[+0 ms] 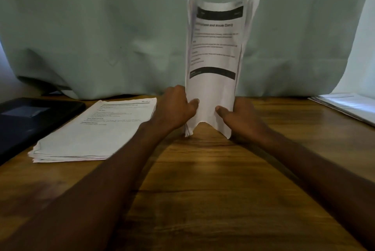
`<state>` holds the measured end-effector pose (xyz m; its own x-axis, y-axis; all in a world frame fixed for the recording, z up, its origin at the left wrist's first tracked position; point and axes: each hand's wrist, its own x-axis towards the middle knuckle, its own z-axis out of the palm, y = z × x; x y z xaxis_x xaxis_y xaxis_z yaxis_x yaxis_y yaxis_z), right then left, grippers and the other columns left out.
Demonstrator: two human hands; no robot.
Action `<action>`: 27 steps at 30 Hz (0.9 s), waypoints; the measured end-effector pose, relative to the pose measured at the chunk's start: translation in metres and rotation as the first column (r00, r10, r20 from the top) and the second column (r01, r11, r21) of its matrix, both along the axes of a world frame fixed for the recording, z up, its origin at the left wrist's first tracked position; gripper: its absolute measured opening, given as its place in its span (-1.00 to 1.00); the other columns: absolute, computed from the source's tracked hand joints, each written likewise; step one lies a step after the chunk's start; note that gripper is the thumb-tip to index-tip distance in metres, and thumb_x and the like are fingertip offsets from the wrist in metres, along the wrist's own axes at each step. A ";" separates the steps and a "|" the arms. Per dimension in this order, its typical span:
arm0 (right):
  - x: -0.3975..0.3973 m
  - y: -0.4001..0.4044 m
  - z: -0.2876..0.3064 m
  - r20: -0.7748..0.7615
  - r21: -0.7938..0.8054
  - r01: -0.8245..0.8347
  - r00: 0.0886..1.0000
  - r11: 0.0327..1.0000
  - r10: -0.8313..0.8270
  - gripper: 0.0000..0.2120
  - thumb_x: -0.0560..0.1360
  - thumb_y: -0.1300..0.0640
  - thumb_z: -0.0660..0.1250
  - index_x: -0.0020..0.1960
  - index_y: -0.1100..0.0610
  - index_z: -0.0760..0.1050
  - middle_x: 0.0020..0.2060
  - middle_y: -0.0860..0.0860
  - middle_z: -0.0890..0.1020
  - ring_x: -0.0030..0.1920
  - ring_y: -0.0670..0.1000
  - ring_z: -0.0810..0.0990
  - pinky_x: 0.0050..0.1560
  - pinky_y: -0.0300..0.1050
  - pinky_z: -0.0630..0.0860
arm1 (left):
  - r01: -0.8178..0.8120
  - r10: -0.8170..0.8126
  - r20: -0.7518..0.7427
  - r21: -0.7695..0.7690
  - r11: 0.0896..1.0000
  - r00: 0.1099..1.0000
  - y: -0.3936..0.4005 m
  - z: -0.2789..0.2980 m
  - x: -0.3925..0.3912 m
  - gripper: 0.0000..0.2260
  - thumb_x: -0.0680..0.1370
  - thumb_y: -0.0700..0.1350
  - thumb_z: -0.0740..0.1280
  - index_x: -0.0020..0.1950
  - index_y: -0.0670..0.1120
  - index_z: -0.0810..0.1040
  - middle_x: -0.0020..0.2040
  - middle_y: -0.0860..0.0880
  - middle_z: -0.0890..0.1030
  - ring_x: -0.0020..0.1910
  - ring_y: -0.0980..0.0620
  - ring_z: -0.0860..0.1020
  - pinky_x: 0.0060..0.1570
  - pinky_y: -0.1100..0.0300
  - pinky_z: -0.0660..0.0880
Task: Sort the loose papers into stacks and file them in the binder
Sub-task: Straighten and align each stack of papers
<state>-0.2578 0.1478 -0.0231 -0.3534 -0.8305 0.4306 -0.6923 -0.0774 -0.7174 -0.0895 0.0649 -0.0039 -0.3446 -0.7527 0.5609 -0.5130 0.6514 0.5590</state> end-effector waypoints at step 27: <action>-0.010 0.000 0.000 0.061 0.160 -0.079 0.996 0.984 0.070 -0.47 0.56 0.12 0.44 0.49 0.08 0.37 0.17 -0.12 0.52 0.11 -0.05 0.52 -0.21 -0.32 0.45 | -0.022 0.009 0.081 0.161 0.987 0.997 -0.004 -0.013 -0.002 -0.50 0.61 -0.01 0.41 0.47 -0.16 0.40 0.38 -0.15 0.54 0.32 -0.14 0.53 0.19 0.10 0.47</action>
